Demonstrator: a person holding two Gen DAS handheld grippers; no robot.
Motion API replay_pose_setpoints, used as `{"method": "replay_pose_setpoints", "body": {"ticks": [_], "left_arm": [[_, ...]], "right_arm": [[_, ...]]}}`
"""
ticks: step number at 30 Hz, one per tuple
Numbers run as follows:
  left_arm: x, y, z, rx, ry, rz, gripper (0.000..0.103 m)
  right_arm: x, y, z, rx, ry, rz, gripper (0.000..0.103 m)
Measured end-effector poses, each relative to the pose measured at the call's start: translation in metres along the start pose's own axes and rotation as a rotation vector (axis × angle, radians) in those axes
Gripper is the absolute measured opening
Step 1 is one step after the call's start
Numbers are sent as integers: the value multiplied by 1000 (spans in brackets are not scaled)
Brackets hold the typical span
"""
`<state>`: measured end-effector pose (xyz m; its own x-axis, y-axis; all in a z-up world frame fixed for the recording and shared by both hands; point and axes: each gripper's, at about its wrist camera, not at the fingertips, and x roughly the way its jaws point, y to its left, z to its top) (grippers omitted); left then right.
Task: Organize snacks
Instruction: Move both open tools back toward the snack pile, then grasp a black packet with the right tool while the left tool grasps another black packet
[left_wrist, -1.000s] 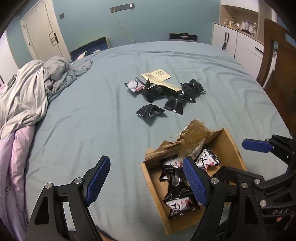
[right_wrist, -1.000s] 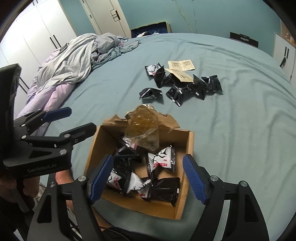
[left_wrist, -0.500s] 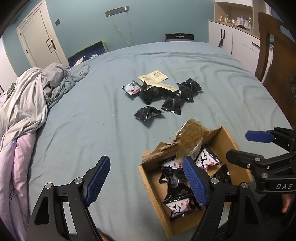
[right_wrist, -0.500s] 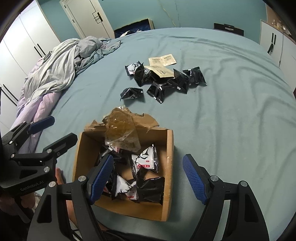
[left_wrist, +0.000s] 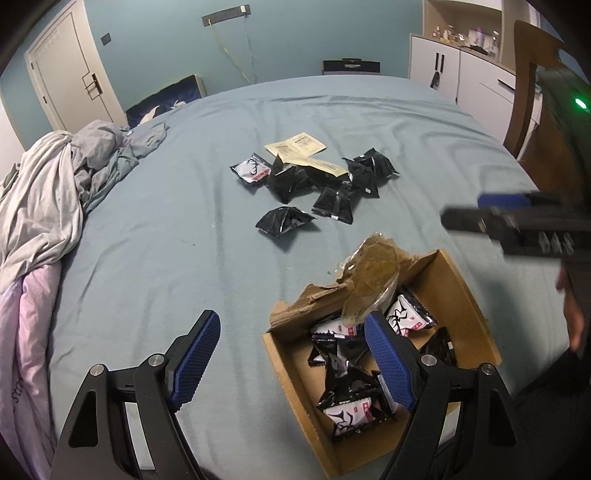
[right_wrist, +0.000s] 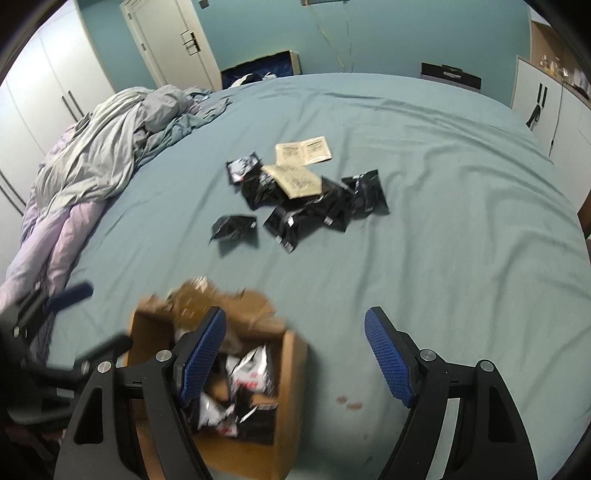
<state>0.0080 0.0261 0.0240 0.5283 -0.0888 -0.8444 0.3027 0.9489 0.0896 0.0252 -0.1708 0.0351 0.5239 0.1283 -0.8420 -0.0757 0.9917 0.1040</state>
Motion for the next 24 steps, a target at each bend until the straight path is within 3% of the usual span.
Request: {"method": "replay_pose_setpoints", "body": {"ticks": [9,12,17,24], "left_arm": [[18,14,10,-63,42,-16,81],[25,21,12,-84,56,-7,81],[36,30,16,-127,80,-12,81],[44,39,18,-176,100,-37,81]], "right_arm": [[52,-27,57,-47,-32,-80,77],[85,-33,70,-95,17,-91,77],[129,-55,90,-46,66,-84,77],[171,-74,111,2,41,-144,77]]}}
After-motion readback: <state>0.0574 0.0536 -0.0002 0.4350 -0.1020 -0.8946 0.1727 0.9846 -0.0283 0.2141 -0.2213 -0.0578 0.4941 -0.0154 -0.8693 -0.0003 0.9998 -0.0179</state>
